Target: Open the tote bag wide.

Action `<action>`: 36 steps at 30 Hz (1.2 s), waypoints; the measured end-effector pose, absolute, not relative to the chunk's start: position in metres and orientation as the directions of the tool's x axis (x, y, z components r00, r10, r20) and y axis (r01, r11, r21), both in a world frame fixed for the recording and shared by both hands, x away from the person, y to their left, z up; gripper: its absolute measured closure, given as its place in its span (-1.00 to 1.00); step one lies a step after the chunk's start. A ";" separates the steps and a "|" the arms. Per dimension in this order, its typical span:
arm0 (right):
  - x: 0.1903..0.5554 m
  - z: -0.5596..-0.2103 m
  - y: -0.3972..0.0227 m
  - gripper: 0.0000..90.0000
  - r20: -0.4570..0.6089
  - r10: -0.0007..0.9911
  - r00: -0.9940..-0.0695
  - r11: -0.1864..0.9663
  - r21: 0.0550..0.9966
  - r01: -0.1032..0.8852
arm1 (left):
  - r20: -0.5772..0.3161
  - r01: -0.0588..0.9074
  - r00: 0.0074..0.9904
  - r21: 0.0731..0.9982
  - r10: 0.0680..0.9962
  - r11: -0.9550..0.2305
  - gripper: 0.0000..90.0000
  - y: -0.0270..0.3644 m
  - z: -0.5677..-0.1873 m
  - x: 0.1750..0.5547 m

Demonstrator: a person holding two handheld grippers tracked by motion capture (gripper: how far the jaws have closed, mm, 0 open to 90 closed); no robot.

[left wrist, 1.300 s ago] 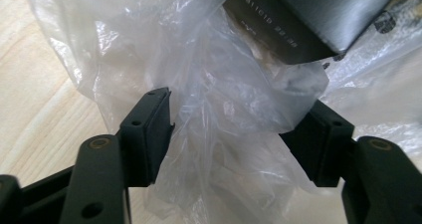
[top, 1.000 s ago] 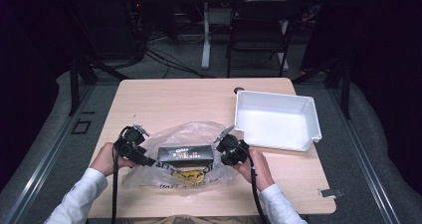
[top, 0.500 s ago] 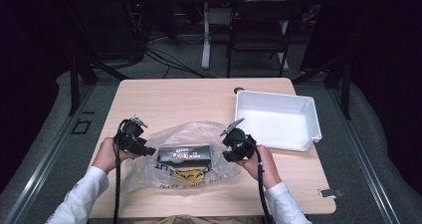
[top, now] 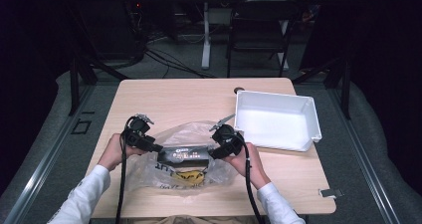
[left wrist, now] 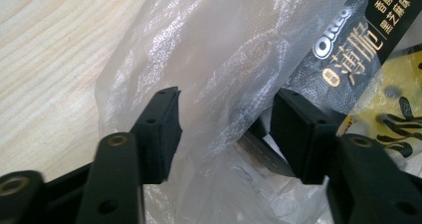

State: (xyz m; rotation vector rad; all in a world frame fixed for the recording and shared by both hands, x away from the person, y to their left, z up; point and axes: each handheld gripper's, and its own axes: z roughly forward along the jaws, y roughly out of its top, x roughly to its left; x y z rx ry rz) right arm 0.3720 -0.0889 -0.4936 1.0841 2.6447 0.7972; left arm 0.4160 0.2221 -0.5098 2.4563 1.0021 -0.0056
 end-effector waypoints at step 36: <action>0.405 -0.541 -0.073 1.00 -0.205 0.724 -0.658 0.664 0.462 0.587 | 0.064 0.591 0.717 0.472 0.694 -0.654 1.00 0.194 -0.536 0.446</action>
